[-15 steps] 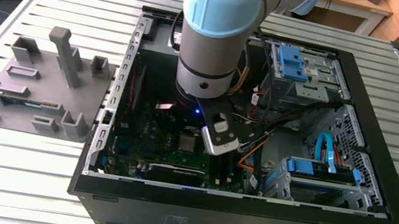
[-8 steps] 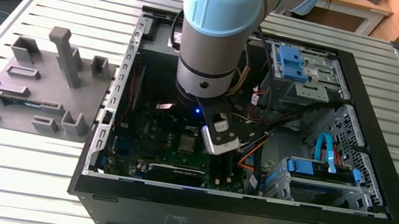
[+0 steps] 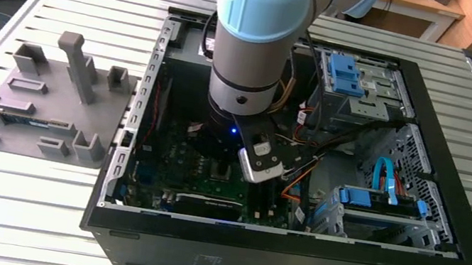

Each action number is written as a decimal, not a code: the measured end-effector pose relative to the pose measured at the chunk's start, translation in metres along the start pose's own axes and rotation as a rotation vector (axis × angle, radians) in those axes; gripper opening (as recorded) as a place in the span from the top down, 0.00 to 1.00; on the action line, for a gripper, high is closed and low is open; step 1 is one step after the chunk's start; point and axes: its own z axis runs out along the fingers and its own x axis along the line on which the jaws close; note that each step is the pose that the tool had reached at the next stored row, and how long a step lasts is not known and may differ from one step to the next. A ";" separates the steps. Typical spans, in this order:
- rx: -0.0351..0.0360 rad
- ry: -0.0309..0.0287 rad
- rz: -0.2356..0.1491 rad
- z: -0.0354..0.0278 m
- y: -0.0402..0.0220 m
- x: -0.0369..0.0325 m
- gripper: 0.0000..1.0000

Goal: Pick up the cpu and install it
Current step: 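Place the cpu into insertion slot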

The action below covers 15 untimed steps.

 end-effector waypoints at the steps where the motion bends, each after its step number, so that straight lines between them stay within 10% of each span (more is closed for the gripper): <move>1: 0.0000 0.0000 0.000 -0.0001 0.0000 0.0000 0.86; 15: 0.0008 0.0002 0.000 0.0026 -0.0001 0.0007 0.89</move>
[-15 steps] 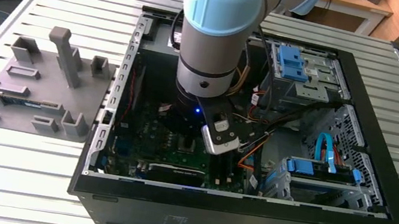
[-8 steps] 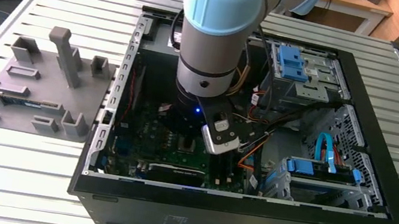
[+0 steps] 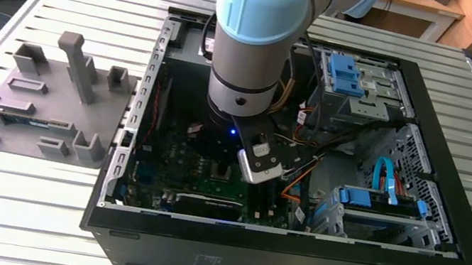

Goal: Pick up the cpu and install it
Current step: 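Place the cpu into insertion slot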

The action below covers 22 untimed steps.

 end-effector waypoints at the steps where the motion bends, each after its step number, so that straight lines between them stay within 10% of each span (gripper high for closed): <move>1: -0.0002 -0.0001 0.000 0.0001 0.0000 0.0000 0.89; 22: -0.0004 -0.0002 0.000 -0.0093 -0.0001 -0.0003 0.89</move>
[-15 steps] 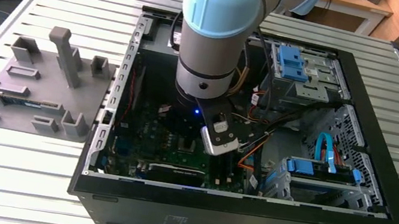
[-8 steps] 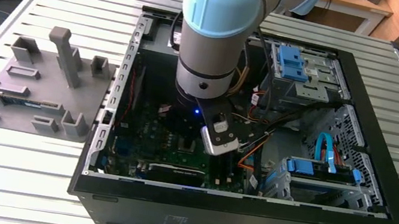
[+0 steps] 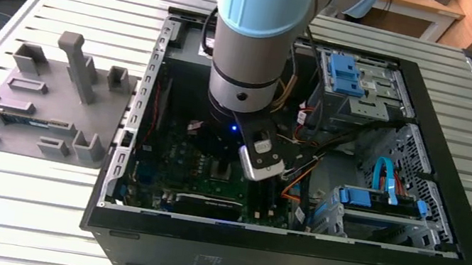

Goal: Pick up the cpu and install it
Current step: 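Place the cpu into insertion slot, then close the cpu cover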

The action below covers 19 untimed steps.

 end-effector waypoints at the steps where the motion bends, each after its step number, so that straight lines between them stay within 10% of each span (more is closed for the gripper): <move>1: 0.0002 0.0000 0.000 -0.0014 0.0000 -0.0001 0.89; 9: 0.0003 0.0000 0.000 -0.0135 -0.0002 -0.0004 0.89; 19: 0.0003 0.0000 0.000 -0.0138 -0.0019 -0.0005 0.89</move>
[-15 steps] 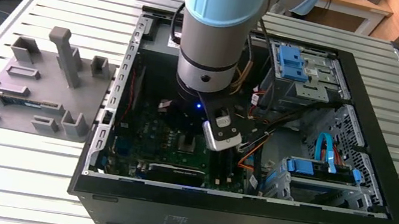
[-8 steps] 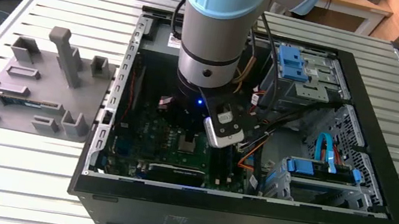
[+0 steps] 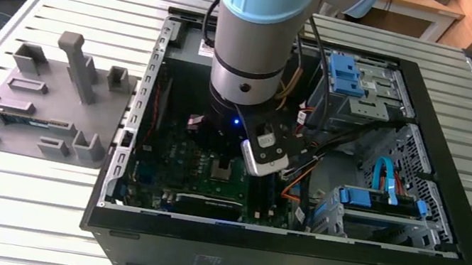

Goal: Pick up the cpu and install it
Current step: 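Close the cpu cover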

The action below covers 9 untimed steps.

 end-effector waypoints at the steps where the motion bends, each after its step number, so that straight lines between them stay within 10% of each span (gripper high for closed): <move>1: 0.0000 0.0000 0.000 0.0000 -0.0010 0.0000 0.89; 9: 0.0002 0.0001 0.000 -0.0030 -0.0011 -0.0001 0.89</move>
